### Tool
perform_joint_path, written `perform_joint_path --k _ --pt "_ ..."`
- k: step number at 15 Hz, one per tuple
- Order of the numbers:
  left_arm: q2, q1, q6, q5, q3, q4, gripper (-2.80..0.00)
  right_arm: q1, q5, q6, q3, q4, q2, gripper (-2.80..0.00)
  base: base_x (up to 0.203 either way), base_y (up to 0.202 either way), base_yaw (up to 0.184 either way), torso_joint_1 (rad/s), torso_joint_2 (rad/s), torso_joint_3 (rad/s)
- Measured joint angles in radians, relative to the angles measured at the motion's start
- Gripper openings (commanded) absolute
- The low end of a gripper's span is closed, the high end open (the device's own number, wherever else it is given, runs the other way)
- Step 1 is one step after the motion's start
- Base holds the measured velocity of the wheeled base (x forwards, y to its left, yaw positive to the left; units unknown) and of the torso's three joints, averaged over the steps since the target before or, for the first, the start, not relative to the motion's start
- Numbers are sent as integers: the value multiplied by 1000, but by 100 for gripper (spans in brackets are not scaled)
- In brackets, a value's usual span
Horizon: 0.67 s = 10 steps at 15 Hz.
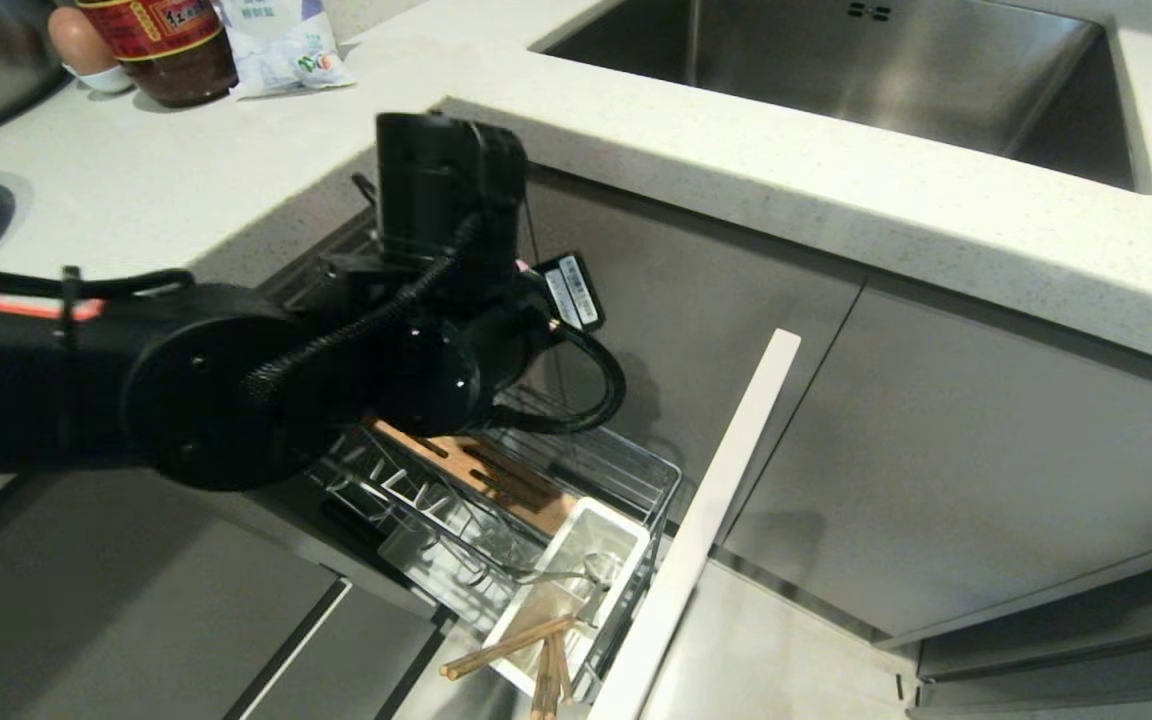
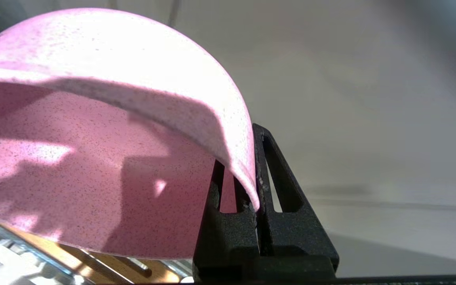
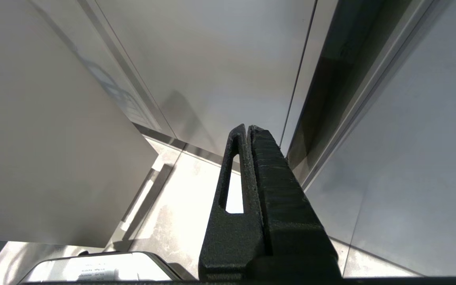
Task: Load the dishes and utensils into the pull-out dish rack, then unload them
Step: Take the bowl out of the cupboard
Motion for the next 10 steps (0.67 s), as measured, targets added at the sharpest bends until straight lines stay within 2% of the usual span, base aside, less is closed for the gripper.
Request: perform_joint_path --k 3,6,10 --pt "-130 -39 33 49 -1 -1 -280 0 0 0 0 0 0 -280 0 0 0 0 0 0" --pt "-272 -62 102 81 -5 -5 -280 0 0 0 0 0 0 -280 0 0 0 0 0 0" --pt "-435 -65 203 90 -18 -12 -280 0 0 0 0 0 0 -280 0 0 0 0 0 0"
